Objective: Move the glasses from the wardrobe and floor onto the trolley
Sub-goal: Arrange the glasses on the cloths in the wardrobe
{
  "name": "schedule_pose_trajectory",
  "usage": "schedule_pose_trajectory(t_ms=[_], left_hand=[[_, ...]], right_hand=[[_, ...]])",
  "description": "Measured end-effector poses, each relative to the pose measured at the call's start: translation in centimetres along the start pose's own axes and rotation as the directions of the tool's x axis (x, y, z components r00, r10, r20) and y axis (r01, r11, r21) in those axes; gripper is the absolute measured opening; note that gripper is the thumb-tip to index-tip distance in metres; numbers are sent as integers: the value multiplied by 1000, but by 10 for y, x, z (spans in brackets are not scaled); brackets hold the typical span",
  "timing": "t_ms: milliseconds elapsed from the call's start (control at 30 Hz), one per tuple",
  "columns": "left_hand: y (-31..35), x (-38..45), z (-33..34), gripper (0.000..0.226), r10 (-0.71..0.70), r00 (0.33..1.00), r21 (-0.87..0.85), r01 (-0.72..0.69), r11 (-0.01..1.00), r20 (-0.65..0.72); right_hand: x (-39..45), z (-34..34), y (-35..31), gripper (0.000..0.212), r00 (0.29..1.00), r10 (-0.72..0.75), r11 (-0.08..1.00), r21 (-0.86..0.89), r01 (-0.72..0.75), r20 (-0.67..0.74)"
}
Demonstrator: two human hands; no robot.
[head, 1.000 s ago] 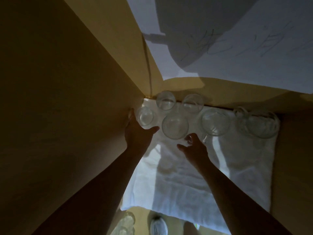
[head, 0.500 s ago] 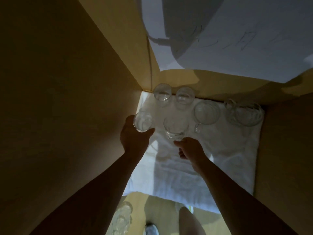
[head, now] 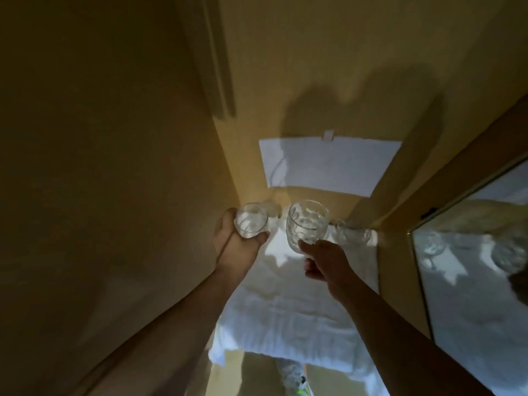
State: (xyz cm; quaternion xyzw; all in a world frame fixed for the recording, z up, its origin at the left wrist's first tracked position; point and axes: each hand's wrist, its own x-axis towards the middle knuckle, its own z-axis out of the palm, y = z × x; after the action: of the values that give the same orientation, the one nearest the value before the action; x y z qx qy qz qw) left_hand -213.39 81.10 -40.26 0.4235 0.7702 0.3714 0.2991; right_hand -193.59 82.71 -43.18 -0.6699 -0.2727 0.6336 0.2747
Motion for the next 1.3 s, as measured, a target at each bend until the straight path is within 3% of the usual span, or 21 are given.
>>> schedule_pose_trajectory(t_ms=[233,400,533,767,933,1100,1300], left_hand=[[110,-31,-59,62,200,979,-136,-204,970,-41],[176,-61,-98,67,306,946,-257,-325,910,-110],[215,-86,-129,69,390,908,-318,-419,851,-153],[255,-136,-174,68,510,844,-472,-523,709,-168],[256,-168,-195,89,552,832,-607,-470,641,-62],[242,-204,-200,97,553,833,-648,-419,636,4],[230,-242,-202,100,550,833,-622,-399,673,61]], right_hand=[[-96,-24,-85,42,966,-257,966,-31,256,-27],[-171,-40,-124,30,872,-487,872,-90,482,-50],[-227,-47,-150,36,813,-571,819,-146,555,-115],[-314,-59,-163,33,709,-680,732,-237,639,-189],[-367,-66,-146,44,655,-710,704,-279,653,-260],[-406,-70,-115,44,634,-715,694,-406,594,-295],[-432,-79,-82,44,656,-703,706,-376,600,-275]])
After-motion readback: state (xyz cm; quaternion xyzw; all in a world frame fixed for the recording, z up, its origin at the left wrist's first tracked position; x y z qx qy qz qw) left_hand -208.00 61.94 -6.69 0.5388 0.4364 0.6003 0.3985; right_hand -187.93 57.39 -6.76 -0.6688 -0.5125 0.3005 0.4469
